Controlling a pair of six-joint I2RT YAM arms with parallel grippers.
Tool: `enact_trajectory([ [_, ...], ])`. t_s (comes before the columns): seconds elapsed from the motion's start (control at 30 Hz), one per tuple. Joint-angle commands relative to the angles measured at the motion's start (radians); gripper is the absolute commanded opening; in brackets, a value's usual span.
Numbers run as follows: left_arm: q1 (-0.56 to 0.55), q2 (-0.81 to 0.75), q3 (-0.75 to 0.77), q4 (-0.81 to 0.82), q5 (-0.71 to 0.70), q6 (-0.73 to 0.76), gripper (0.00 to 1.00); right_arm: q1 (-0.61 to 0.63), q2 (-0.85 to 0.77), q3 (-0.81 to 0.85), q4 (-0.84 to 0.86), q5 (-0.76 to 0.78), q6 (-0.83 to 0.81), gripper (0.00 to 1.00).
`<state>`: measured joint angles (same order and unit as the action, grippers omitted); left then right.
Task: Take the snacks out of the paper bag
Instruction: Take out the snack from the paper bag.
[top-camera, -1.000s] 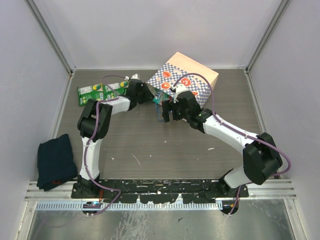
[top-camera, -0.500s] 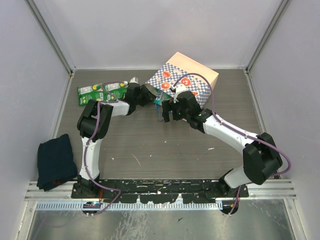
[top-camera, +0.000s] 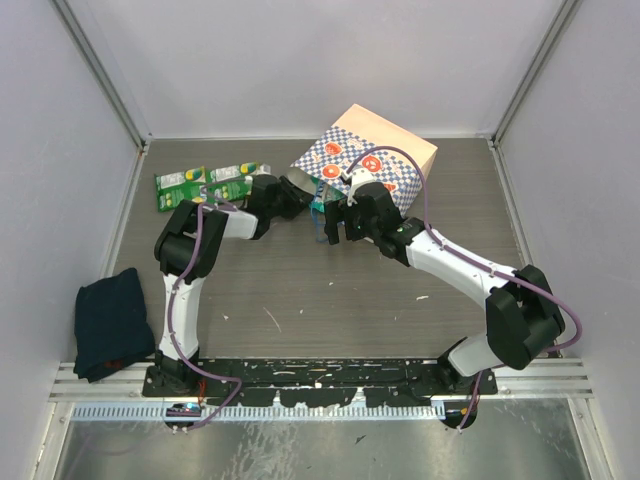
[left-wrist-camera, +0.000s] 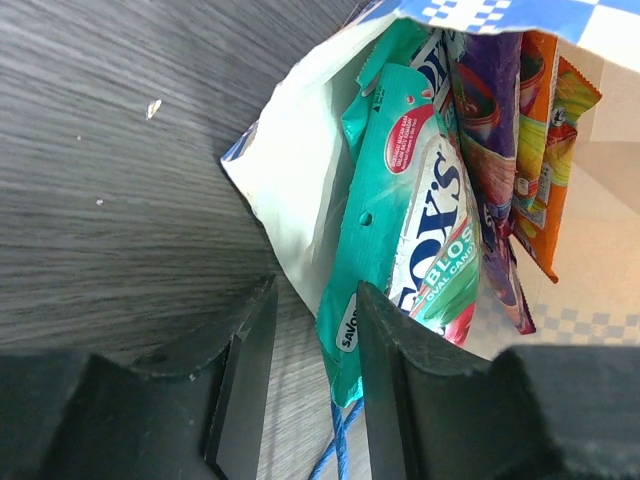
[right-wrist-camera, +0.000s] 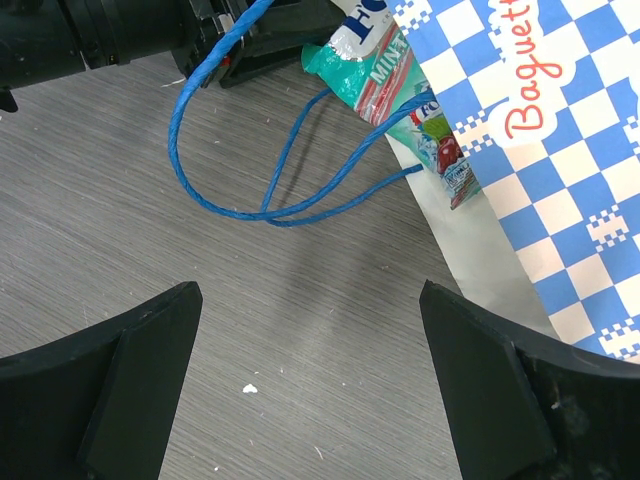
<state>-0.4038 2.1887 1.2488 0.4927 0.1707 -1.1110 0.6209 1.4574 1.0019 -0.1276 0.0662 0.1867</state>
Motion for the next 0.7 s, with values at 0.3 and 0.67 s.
enact_trajectory([
  [0.3,-0.001,-0.057,-0.029,0.077,0.028,-0.052,0.38,0.003,-0.030,0.004,0.050,0.007,-0.004,0.97],
  [0.67,-0.003,-0.065,-0.039,0.112,0.044,-0.081,0.37,0.003,-0.031,0.004,0.049,0.004,-0.001,0.97],
])
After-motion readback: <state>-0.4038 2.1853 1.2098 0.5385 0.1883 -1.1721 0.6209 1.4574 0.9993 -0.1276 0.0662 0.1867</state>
